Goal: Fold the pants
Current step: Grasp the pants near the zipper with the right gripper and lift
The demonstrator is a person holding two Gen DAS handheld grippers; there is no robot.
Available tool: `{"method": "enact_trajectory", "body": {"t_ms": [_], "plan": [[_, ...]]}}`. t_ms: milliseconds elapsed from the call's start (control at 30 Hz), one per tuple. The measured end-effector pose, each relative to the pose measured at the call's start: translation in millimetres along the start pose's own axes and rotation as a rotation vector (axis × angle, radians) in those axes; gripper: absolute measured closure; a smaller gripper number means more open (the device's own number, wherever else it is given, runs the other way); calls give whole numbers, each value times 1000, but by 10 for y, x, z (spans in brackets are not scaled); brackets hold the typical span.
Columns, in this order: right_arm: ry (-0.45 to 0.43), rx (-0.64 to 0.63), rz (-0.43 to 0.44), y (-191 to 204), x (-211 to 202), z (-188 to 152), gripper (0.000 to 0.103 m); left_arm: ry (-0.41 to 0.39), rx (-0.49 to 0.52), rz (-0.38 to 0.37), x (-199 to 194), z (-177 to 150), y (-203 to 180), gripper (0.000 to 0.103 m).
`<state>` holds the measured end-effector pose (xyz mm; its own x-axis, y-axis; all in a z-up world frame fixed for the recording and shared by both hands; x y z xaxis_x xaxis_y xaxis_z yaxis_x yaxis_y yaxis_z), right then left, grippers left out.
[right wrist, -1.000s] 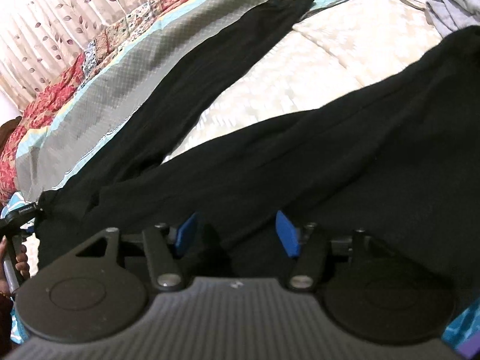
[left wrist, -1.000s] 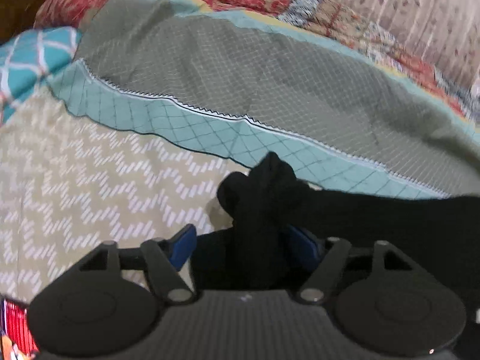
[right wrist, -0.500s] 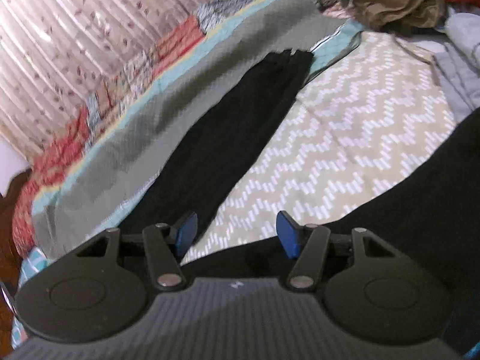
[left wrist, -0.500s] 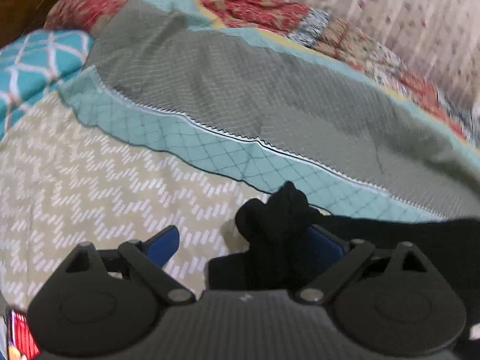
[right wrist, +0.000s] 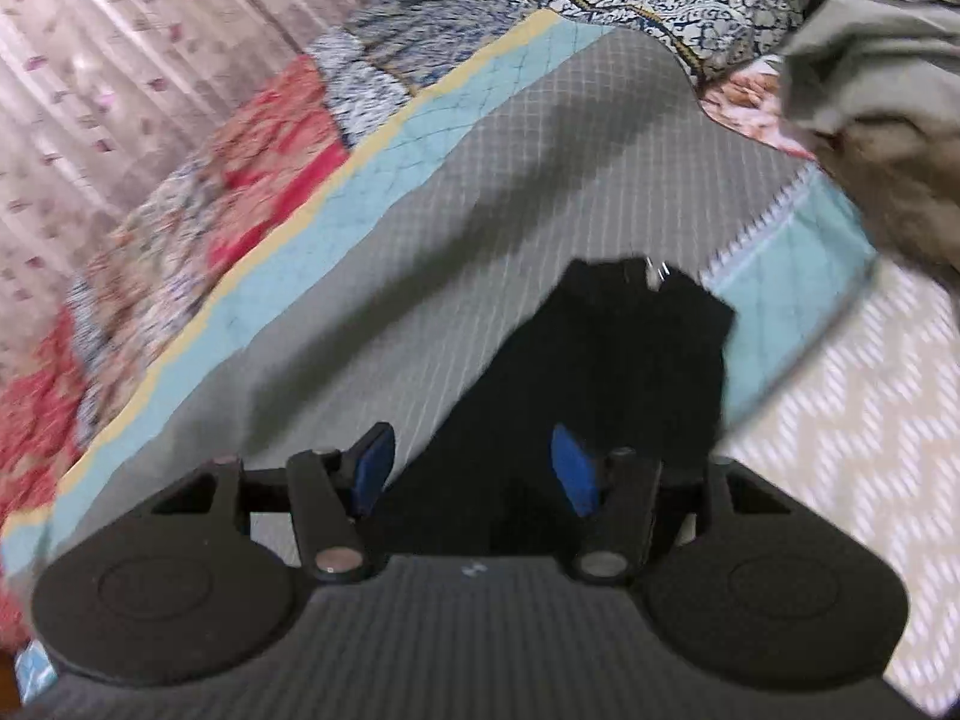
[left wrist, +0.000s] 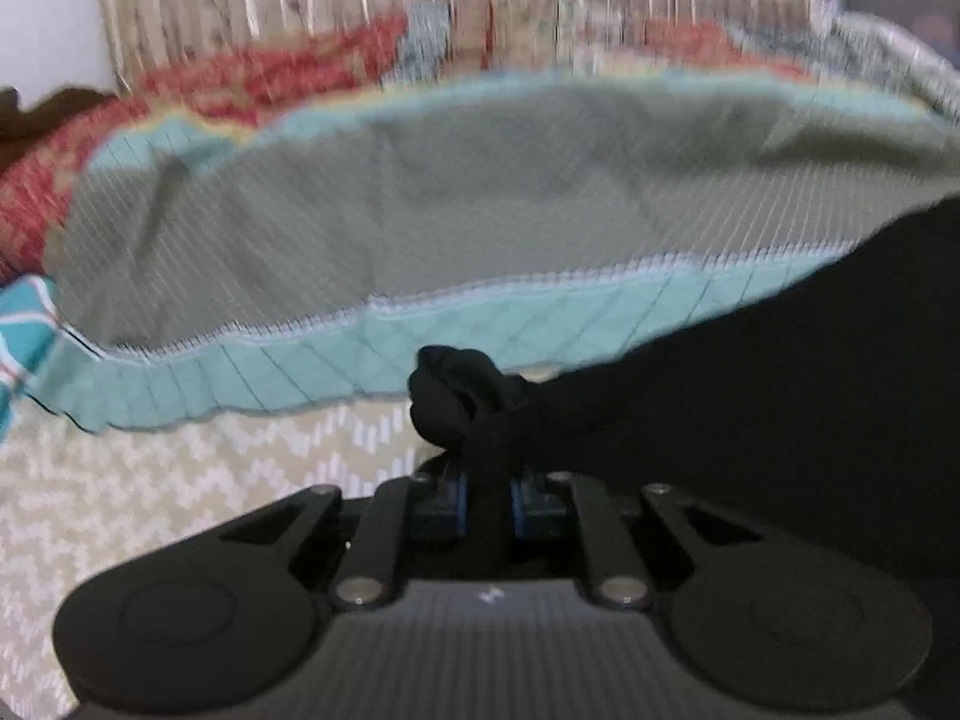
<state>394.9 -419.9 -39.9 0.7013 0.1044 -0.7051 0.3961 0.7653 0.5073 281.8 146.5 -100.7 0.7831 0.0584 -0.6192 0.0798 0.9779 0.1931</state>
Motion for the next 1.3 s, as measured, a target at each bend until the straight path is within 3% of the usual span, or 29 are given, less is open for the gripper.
{"method": "enact_trajectory", "body": {"t_ms": [133,333,500,533,567,600,767,1000,1167,1300], "plan": [[-5,-7,-126,-72,486,228,42,-105,-35,-15,-512,-64,-13,92],[1,13,-296,-245,969,377,42,-139,-54,14,-865,-279,-116,92],[17,17,-314,-357,1112,337,44,-159,-85,38,-1069,-351,-188,92],[13,-7,-316,-356,1095,326,61,-151,-106,35,-1089,-362,-183,92],[17,-45,-314,-355,1071,315,98,-147,-124,34,-1116,-374,-175,92],[23,-52,-286,-359,1035,305,96,-147,-138,36,-1140,-372,-156,92],[-84,8,-168,-491,419,390,97,-166,-177,33,-1326,-340,-49,92],[-220,115,27,-909,-1187,199,97,-217,-242,12,-1796,-435,50,92],[-314,125,80,-1496,-2329,-357,97,-232,-307,-39,-2189,-728,175,92],[-339,124,25,-2057,-2890,-1037,97,-188,-340,-86,-2392,-1093,203,92]]}}
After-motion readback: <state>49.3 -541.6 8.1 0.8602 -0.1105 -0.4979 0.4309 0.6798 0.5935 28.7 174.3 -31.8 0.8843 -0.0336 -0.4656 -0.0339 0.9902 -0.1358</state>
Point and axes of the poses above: each gripper's, at about its wrist camera, not at the fingertips, and x roughly the way its jaws point, y to its left, z to its top, the point moved 7 cm from there along x, roughly the way its jaws point, and after that the axes turned 3 degrees about z, right-handed, at the moved point
